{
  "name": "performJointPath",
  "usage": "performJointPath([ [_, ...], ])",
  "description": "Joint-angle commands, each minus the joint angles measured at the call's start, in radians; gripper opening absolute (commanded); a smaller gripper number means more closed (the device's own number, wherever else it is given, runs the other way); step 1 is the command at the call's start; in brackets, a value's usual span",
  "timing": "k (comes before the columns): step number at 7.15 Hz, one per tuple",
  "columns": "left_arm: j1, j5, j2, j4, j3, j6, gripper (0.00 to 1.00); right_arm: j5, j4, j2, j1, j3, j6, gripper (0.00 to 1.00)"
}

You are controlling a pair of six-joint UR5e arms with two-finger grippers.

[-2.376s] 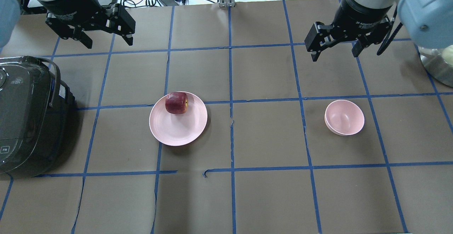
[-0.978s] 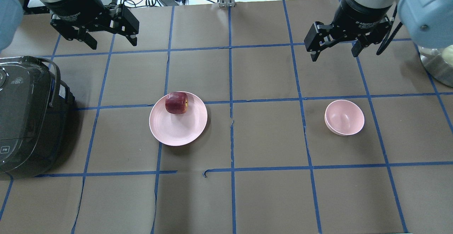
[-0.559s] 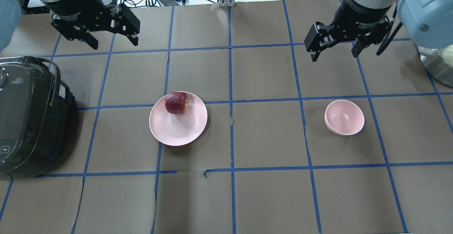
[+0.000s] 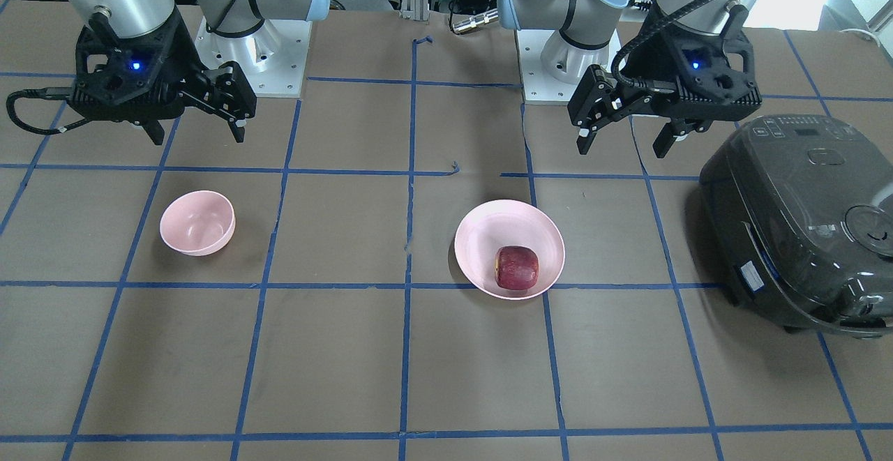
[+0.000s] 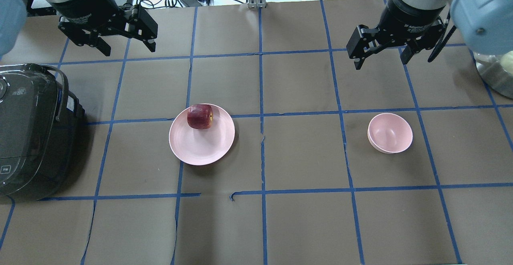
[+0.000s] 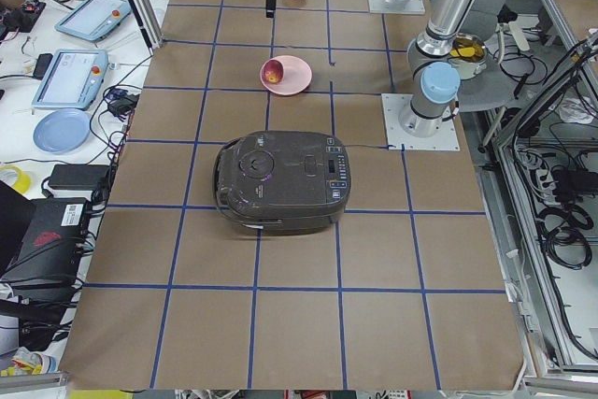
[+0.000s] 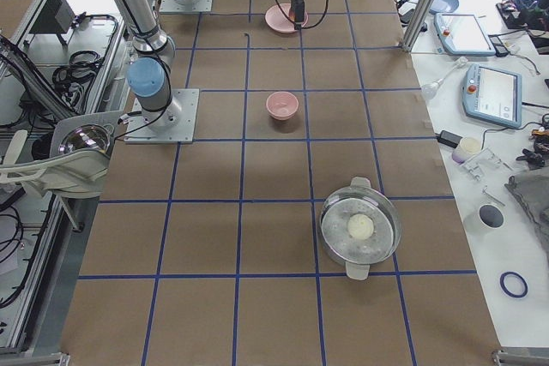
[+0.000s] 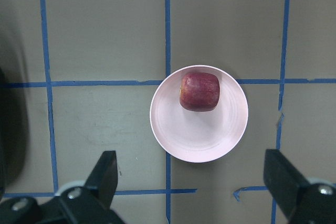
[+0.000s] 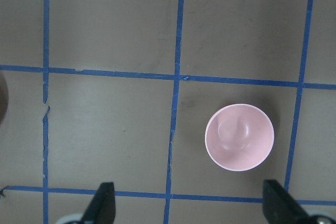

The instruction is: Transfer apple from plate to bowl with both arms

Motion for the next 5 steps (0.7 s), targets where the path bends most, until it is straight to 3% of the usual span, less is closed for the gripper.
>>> performJointPath([
  [1,-0.001,0.003,-0.002,0.002,-0.003,0.002,1.00,-0.001,-0.010,0.010,-0.007,0.000,-0.002,1.00],
  [3,-0.005,-0.010,-0.068,0.031,-0.035,0.000,1.00,0.005,-0.076,0.034,-0.097,0.009,-0.025,1.00],
  [5,-0.008,-0.014,-0.128,0.199,-0.159,-0.011,1.00,0.020,-0.112,0.098,-0.246,0.017,-0.293,1.00],
])
